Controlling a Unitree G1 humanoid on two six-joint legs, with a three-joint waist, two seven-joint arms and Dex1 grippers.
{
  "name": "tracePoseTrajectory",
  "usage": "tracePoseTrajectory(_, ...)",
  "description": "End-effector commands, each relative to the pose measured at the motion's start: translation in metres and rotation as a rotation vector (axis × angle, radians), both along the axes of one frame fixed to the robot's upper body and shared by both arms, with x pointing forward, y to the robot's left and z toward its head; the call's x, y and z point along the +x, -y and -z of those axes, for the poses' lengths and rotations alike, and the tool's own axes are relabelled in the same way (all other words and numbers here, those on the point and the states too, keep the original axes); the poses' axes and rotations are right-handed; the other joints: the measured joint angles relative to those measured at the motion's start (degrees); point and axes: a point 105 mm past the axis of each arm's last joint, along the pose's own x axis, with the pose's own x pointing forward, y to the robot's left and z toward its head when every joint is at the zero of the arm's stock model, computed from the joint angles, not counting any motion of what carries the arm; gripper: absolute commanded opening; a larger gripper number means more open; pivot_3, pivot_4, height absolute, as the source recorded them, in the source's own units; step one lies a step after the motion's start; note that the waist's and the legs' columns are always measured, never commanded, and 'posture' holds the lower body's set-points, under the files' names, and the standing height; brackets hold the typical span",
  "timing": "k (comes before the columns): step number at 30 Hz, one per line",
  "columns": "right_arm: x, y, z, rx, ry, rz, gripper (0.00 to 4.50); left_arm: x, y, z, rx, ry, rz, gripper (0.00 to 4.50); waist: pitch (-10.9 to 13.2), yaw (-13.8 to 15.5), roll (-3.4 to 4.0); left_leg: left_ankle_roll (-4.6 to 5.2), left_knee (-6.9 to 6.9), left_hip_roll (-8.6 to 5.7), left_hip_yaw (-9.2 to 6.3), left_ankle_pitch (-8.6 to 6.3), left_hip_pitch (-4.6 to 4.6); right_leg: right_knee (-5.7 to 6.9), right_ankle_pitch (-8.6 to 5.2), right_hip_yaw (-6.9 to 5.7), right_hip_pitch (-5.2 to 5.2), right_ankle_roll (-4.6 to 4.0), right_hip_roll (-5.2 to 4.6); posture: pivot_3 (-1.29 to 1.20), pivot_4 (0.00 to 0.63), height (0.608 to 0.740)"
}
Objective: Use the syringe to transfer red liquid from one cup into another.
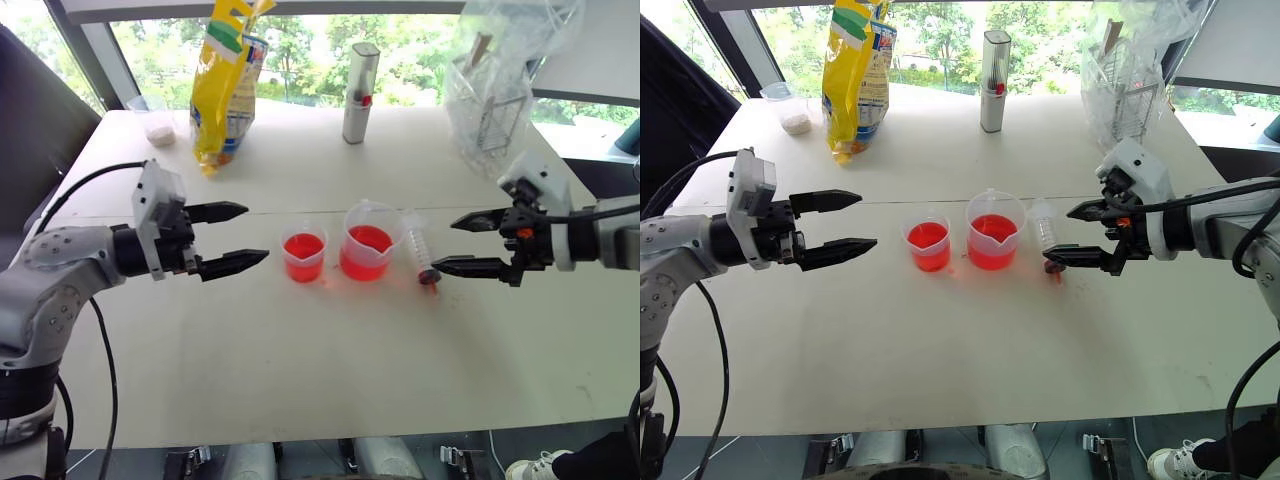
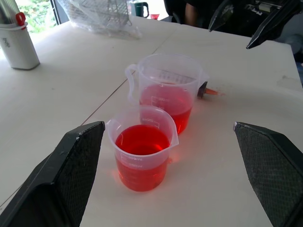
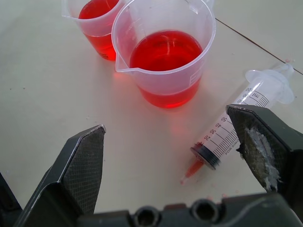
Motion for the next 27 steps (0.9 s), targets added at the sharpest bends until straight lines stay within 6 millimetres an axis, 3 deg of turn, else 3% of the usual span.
tracePoseTrajectory(1,0.000,-0.001,-0.007,-0.009,0.030,-0.010,4.48,0.000,0.001,-0.010,0.012,0.054,0.005,4.50,0.0,0.0,0.00,0.00,0.00,0.00,0.00,0.00,0.00,0.00,0.00,0.00,0.00,0.00,0.00,0.00,0.150,0.740)
tracePoseTrajectory(6,0.001,0.000,-0.005,-0.019,0.017,0.004,4.48,-0.001,0.002,-0.018,-0.028,0.060,0.012,4.50,0.0,0.0,0.00,0.00,0.02,0.00,0.00,0.00,0.00,0.00,0.00,0.00,0.01,0.00,0.00,0.00,0.150,0.740)
tracePoseTrajectory(20,0.016,0.005,0.000,-0.042,0.003,0.071,4.48,-0.001,0.003,-0.014,-0.009,0.061,0.012,4.50,0.0,0.0,0.00,0.00,0.02,0.00,0.00,0.00,0.00,0.01,0.00,-0.01,0.01,0.00,0.01,0.00,0.150,0.740)
tracePoseTrajectory(27,0.053,0.011,0.009,-0.035,-0.066,0.273,4.48,0.001,0.005,-0.014,-0.012,0.062,0.013,4.50,0.0,-0.1,0.01,0.00,0.06,-0.01,0.04,0.00,0.04,0.05,0.01,0.02,0.00,-0.02,0.03,0.00,0.150,0.740)
